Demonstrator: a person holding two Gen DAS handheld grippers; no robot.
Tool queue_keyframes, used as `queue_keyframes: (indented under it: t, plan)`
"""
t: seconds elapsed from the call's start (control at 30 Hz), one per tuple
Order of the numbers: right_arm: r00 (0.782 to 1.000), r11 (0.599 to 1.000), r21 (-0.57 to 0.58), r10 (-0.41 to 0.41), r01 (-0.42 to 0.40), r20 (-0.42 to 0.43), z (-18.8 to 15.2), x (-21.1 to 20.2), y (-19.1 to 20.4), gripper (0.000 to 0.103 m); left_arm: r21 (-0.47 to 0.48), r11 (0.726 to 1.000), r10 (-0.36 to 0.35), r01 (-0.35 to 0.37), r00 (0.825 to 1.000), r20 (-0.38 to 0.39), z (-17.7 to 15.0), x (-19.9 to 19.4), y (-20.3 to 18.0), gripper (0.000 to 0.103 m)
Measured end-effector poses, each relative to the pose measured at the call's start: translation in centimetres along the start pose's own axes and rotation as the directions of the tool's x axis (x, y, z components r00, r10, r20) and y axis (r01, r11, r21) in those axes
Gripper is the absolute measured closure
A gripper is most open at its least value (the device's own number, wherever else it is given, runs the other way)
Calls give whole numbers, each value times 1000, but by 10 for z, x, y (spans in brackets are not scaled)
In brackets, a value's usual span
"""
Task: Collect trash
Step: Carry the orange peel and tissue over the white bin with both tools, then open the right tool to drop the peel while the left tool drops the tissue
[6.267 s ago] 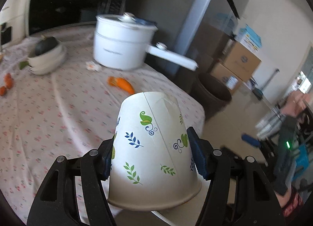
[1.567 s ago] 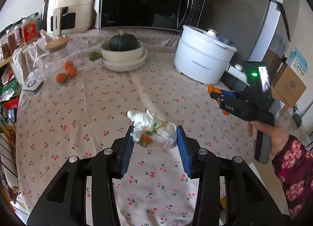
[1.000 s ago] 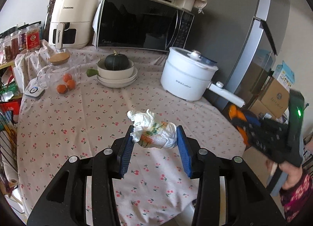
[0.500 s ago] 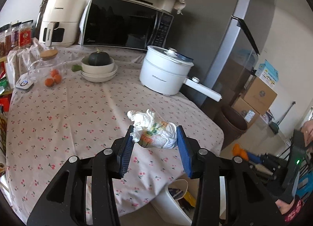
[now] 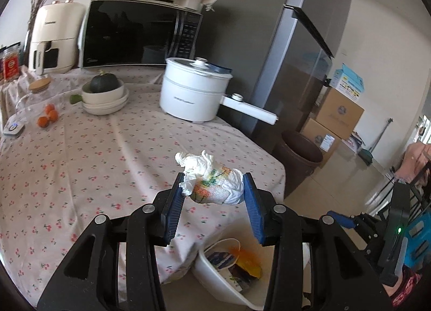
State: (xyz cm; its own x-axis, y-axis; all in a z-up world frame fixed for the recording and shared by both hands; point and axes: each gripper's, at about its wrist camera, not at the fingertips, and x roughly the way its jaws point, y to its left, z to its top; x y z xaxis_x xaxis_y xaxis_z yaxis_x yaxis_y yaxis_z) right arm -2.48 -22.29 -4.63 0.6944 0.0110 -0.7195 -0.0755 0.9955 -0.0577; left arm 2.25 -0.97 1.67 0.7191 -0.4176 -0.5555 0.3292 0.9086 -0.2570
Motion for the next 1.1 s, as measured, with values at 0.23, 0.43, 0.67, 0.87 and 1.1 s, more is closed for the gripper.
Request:
queue_keyframes:
  t: [0.23, 0.43, 0.67, 0.87, 1.1]
  plan:
    - [996, 996, 0, -94, 94, 4, 0, -4, -14, 27, 46, 997, -54, 56, 998, -30, -7, 14, -26, 62]
    - [992, 993, 23, -117, 118, -36, -3, -2, -28, 26, 88, 990, -102, 108, 992, -76, -15, 29, -52, 62]
    - [987, 985, 84, -146, 152, -70, -8, 0, -52, 24, 116, 979, -152, 169, 979, -138, -22, 49, -74, 60]
    - [982, 978, 98, -177, 184, -69, -10, -1, -58, 22, 138, 974, -155, 181, 972, -176, -28, 64, -83, 55]
    - [978, 972, 102, -207, 210, -41, -6, -6, -57, 17, 145, 979, -122, 143, 982, -144, -26, 57, -78, 33]
